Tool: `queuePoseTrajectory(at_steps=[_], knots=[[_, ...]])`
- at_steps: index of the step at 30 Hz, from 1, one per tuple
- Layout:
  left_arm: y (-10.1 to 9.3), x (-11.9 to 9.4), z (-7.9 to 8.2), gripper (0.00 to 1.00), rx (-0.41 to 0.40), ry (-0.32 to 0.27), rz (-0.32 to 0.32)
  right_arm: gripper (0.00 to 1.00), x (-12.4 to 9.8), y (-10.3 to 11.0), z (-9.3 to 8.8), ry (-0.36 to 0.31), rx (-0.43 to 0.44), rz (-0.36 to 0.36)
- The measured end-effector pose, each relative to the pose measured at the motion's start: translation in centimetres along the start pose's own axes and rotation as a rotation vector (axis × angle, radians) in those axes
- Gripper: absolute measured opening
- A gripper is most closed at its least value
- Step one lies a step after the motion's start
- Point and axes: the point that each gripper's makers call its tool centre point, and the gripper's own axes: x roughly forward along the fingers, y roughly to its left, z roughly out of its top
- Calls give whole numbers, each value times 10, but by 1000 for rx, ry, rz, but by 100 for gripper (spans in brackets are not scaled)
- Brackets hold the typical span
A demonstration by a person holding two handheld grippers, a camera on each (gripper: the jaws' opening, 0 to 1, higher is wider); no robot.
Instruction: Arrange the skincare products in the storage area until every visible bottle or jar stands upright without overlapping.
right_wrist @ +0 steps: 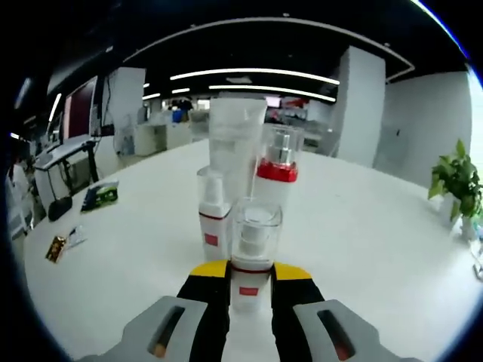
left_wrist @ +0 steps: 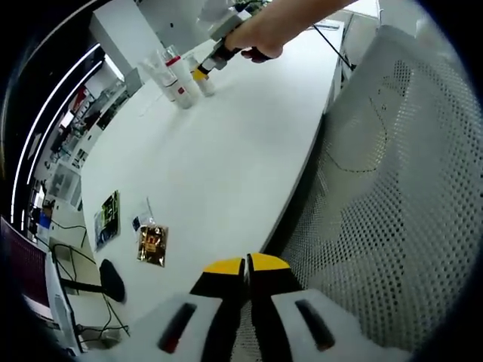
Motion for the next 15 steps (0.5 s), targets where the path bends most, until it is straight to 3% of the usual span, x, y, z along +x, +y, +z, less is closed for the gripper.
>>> queuePoseTrajectory(at_steps=[15], knots=[[1, 1, -1, 0, -7, 2, 0, 15, 18, -6, 8, 25, 56, -85]])
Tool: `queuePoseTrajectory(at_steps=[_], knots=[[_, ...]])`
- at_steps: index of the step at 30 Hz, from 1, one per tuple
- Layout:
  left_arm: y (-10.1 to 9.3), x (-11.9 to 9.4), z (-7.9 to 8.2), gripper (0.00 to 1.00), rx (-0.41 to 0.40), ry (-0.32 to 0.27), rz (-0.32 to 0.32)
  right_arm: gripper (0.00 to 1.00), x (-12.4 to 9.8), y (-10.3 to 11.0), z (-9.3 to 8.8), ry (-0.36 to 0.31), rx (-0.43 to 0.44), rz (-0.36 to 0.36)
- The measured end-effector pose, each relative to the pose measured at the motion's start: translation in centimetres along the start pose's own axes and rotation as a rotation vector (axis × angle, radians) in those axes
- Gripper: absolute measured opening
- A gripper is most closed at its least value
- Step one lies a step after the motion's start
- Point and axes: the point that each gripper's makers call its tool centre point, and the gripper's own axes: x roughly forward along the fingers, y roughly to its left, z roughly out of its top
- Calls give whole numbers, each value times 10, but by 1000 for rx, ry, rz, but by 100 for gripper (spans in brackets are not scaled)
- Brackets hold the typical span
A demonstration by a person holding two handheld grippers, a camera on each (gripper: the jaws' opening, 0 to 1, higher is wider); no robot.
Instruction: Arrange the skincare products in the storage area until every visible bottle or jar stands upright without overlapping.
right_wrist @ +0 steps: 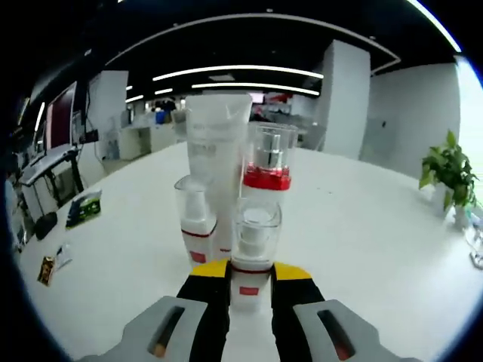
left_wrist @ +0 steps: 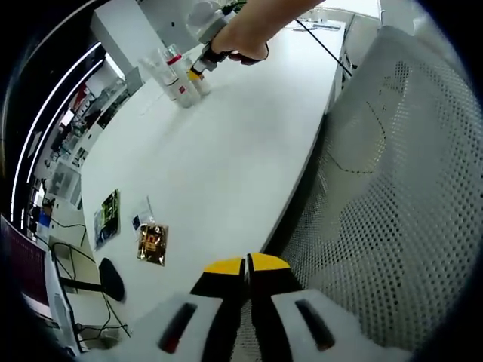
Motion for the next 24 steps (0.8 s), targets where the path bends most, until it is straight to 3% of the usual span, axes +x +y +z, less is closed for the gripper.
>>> queuePoseTrajectory(at_steps=[13, 21, 24], knots=[[1, 0, -1, 0, -9, 5, 5, 15, 10, -6, 2, 26, 81, -72], [1, 0, -1, 0, -10, 7, 3, 15, 12, -4, 2, 56, 50, -60], [1, 0, -2, 0, -11, 7, 4, 20, 12, -4, -2, 75, 63, -59]])
